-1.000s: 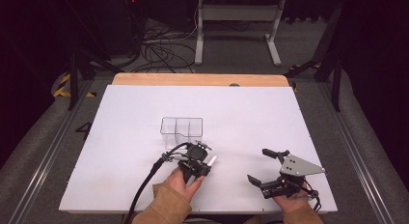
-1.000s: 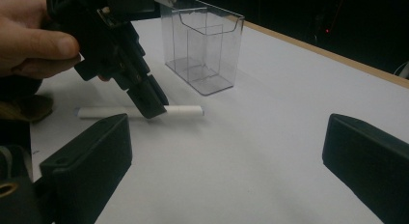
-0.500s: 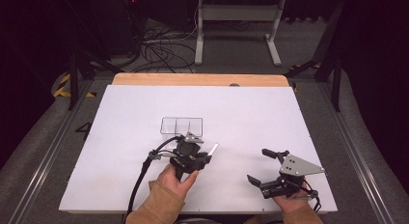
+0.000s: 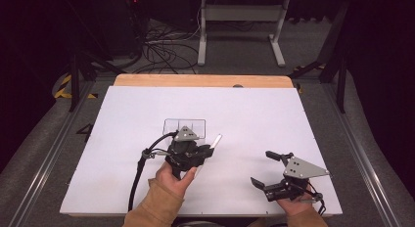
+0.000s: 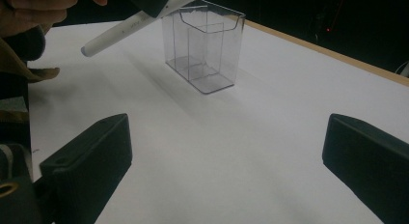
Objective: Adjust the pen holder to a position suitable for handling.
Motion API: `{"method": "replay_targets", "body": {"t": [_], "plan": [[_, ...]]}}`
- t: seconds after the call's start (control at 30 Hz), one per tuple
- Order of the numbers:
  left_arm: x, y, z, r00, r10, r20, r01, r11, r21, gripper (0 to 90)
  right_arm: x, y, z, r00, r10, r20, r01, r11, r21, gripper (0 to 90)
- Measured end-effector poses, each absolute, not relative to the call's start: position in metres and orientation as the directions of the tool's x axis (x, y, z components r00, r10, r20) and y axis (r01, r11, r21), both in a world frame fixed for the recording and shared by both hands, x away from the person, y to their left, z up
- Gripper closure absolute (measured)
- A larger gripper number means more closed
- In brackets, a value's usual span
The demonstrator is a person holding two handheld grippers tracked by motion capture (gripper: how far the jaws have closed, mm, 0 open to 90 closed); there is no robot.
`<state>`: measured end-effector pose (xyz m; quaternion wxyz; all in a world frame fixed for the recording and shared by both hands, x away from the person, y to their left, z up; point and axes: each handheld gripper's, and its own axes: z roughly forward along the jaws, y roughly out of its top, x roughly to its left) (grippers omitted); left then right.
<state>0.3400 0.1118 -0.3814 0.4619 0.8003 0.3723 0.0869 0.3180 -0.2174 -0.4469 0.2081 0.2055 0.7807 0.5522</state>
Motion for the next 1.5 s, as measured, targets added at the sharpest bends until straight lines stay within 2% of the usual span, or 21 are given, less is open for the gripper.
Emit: {"method": "replay_targets", "body": {"t": [0.1,0.13,0.2,0.23,0.53,0.77,0.9,0.93,0.97,1.2,1.4,1.5], "plan": [[0.341,0.116,-0.379,0.721,0.664,-0.198,0.490,-0.286,0.824,78.4,0.318,-0.217,-0.447,-0.829,0.551,-0.098,0.091,0.306,0.948,4.0],[0.340,0.116,-0.378,0.717,0.660,-0.226,0.499,-0.259,0.827,78.4,0.318,-0.217,-0.447,-0.829,0.551,-0.099,0.091,0.306,0.948,4.0],[0.341,0.119,-0.376,0.726,0.657,-0.201,0.475,-0.269,0.838,78.3,0.318,-0.217,-0.447,-0.829,0.550,-0.099,0.091,0.307,0.948,4.0],[0.340,0.119,-0.376,0.719,0.657,-0.226,0.487,-0.245,0.838,78.3,0.318,-0.217,-0.447,-0.829,0.550,-0.099,0.091,0.307,0.947,4.0],[0.344,0.131,-0.370,0.745,0.632,-0.211,0.427,-0.211,0.879,78.4,0.318,-0.217,-0.447,-0.829,0.550,-0.099,0.091,0.308,0.947,4.0],[0.351,0.139,-0.367,0.773,0.612,-0.165,0.357,-0.207,0.911,78.4,0.317,-0.217,-0.448,-0.829,0.549,-0.101,0.089,0.309,0.947,4.0],[0.355,0.142,-0.365,0.783,0.597,-0.174,0.340,-0.177,0.924,78.4,0.317,-0.217,-0.448,-0.829,0.549,-0.103,0.088,0.309,0.947,4.0],[0.358,0.145,-0.364,0.789,0.595,-0.151,0.320,-0.189,0.929,78.4,0.317,-0.217,-0.448,-0.829,0.549,-0.103,0.087,0.309,0.947,4.0],[0.358,0.145,-0.364,0.787,0.590,-0.182,0.337,-0.164,0.927,78.4,0.317,-0.217,-0.448,-0.829,0.550,-0.102,0.088,0.309,0.947,4.0],[0.373,0.151,-0.362,0.789,0.583,-0.191,0.323,-0.130,0.938,78.4,0.317,-0.217,-0.448,-0.830,0.549,-0.102,0.087,0.308,0.947,4.0],[0.384,0.156,-0.362,0.790,0.585,-0.183,0.304,-0.114,0.946,78.4,0.317,-0.217,-0.448,-0.830,0.549,-0.103,0.089,0.312,0.946,4.0],[0.388,0.156,-0.361,0.789,0.596,-0.149,0.279,-0.132,0.951,78.4,0.317,-0.217,-0.448,-0.830,0.548,-0.103,0.089,0.312,0.946,4.0]]}}
